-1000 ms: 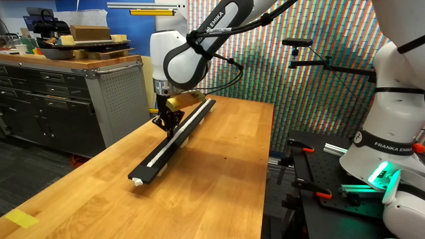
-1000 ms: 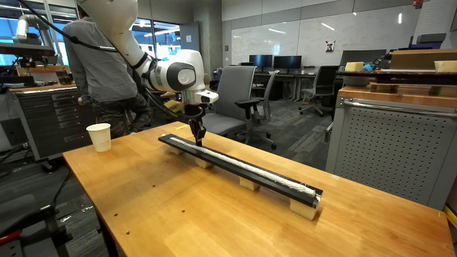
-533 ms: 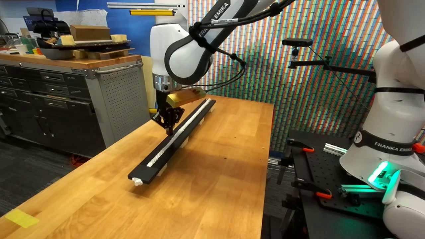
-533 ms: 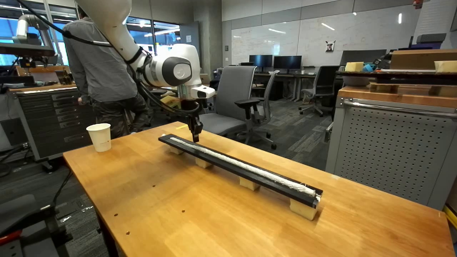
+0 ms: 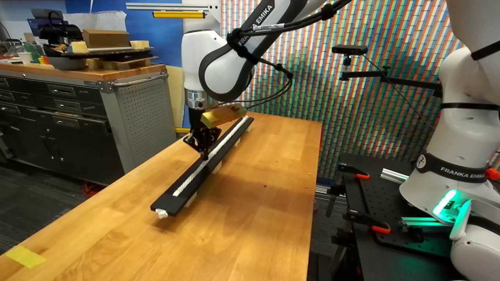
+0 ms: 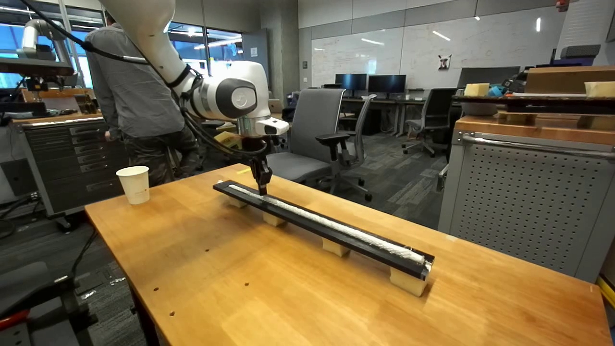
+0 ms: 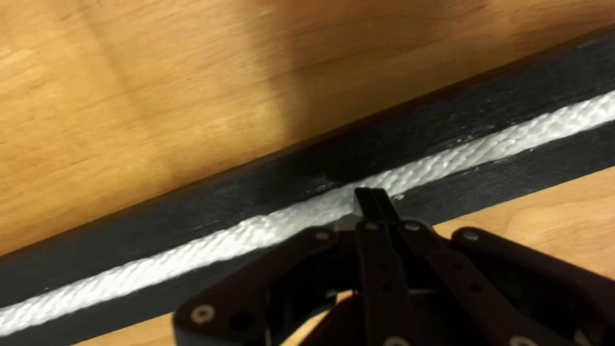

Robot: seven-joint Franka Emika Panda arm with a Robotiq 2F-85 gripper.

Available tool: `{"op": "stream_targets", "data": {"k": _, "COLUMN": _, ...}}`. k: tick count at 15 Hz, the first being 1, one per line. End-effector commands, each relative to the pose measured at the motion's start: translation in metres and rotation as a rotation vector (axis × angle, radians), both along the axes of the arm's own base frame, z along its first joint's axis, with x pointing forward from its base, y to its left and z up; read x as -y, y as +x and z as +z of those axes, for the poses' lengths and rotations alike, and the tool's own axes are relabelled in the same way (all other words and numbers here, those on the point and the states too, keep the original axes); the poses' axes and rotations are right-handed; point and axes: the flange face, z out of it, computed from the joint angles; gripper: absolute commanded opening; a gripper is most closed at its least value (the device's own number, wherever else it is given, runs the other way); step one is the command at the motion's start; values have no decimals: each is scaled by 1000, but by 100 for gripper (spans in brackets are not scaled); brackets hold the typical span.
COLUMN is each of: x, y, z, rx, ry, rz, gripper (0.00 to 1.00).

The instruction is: Straighten the white string on the black object

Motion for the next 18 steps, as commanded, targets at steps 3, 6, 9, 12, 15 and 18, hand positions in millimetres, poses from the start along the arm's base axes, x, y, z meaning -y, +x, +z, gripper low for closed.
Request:
{"op": "stream_targets", "data": {"k": 3, "x": 10, "y": 4, "z": -6, "rx": 13, "ry": 1, "rz": -12, "gripper": 0}}
{"op": "stream_targets", "data": {"k": 6, "x": 15, "y": 5, "z": -9, "rx": 14, "ry": 3, "rz": -17, "gripper": 0}}
{"op": "stream_targets", "data": {"k": 9, "x": 24, "y": 6, "z": -10, "rx": 16, "ry": 0, "rz": -29, "gripper": 0}}
{"op": "stream_targets", "data": {"k": 12, "x": 37, "y": 5, "z": -12, "rx": 23, "ry": -2, "rz": -45, "gripper": 0}}
{"op": "stream_targets", "data": {"k": 15, "x": 52, "y": 6, "z": -17, "rx": 24, "ry": -1, "rz": -64, "gripper": 0}}
{"op": "stream_targets", "data": {"k": 18, "x": 61, "y": 5, "z": -19, "rx": 24, "ry": 3, "rz": -81, "gripper": 0}}
